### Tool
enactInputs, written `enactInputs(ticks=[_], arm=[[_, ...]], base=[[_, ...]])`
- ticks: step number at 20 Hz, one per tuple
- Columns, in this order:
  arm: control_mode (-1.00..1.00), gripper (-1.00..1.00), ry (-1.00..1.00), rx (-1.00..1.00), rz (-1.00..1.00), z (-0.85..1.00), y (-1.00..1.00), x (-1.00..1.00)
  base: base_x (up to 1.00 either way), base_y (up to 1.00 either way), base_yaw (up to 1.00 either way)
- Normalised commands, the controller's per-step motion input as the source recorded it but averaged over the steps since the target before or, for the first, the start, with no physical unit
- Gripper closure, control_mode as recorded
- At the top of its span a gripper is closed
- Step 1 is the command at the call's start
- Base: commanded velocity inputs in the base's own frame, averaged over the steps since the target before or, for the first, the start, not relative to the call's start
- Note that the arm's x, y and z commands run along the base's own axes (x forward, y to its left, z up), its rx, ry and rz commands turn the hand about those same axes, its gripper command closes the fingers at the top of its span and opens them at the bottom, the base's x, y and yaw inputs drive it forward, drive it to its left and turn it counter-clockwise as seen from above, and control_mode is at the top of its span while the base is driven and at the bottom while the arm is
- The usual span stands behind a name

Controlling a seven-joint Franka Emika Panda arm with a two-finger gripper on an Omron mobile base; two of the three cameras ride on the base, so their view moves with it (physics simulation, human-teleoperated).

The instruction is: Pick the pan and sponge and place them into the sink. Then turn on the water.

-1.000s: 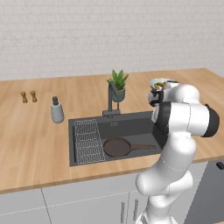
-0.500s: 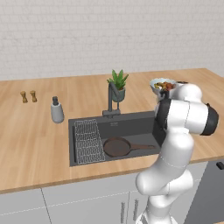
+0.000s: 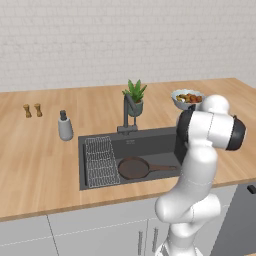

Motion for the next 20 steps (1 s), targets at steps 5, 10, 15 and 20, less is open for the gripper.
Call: enactInputs(ticks=[5,10,15,20], arm=[[-1.00,-1.00,0.00,0.00,0.00,-0.20,0.00,0.02],[-1.00,-1.00,0.00,0.00,0.00,-0.14,-0.01,0.09],[-1.00,-1.00,0.00,0.00,0.00,-0.16,0.00,0.16],[-1.00,-1.00,0.00,0.00,0.00,-0.10,-0.10,0.14]], base=[[0.00,0.00,0.00],[0.00,0.00,0.00],[0.00,0.00,0.00],[0.00,0.00,0.00]])
